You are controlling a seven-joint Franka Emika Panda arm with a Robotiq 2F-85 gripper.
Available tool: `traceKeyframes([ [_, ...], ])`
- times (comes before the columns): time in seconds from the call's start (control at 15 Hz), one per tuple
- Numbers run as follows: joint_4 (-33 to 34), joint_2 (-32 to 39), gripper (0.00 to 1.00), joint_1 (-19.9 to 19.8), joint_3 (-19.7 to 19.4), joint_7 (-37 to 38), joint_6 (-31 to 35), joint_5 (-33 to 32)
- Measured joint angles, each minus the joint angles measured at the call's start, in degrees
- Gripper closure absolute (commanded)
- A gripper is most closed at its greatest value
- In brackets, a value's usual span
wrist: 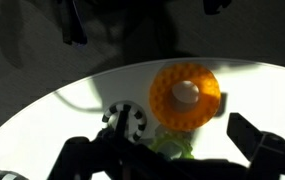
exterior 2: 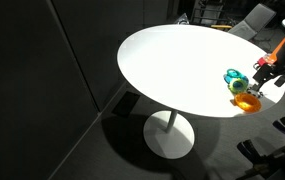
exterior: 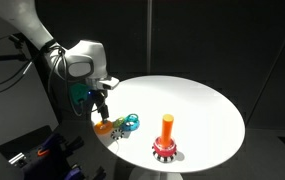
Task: Pick up the orange ring and put it on the ring holder
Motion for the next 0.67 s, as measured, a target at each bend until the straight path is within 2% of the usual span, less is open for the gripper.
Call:
traceKeyframes([
  [0.67,-0.03,8.86,0.00,1.44,-0.16,-0.13,10.40,0.03],
])
